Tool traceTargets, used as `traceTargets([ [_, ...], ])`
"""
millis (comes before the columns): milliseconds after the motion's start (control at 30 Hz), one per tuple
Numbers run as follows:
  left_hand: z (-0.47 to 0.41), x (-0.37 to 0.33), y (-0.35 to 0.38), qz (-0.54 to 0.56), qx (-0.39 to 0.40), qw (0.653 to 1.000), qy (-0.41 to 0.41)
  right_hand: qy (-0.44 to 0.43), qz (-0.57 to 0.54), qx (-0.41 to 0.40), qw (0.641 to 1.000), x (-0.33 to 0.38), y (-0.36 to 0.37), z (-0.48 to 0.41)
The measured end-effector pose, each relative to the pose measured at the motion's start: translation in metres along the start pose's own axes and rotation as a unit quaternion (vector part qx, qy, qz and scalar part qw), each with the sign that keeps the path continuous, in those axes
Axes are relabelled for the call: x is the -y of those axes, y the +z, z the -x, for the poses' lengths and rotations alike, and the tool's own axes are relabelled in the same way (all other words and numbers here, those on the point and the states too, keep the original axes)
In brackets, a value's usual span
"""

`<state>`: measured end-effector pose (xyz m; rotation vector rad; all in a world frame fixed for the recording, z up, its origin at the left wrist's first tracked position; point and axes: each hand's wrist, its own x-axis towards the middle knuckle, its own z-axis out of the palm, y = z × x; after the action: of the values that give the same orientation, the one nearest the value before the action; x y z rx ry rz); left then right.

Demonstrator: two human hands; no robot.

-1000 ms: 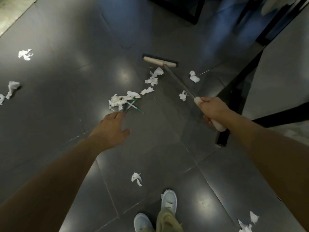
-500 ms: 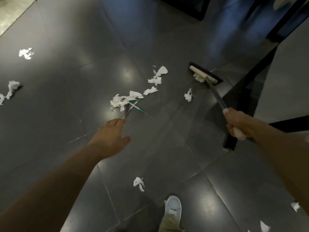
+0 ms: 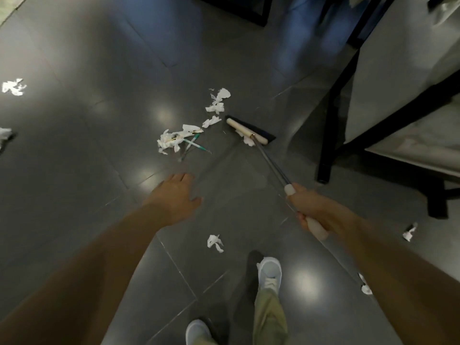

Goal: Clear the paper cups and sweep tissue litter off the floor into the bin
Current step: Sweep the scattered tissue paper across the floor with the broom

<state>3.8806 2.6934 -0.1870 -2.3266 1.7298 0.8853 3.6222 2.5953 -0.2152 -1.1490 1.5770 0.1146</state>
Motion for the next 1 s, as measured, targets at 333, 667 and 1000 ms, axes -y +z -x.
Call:
traceTargets([
  [333, 0.018, 0.010, 0.011, 0.000, -0.002, 1.000, 0.015, -0.046, -0.174, -0.005, 0.984, 0.026, 0.010, 0.056],
  [667, -0.036, 0.033, -0.007, 0.022, -0.009, 0.999, -0.034, -0.108, -0.032, -0.055, 0.992, 0.130, -0.024, -0.059],
  [1000, -0.107, 0.046, -0.019, 0.052, -0.011, 0.990, -0.127, -0.122, 0.075, -0.038, 0.989, 0.204, -0.027, -0.201],
])
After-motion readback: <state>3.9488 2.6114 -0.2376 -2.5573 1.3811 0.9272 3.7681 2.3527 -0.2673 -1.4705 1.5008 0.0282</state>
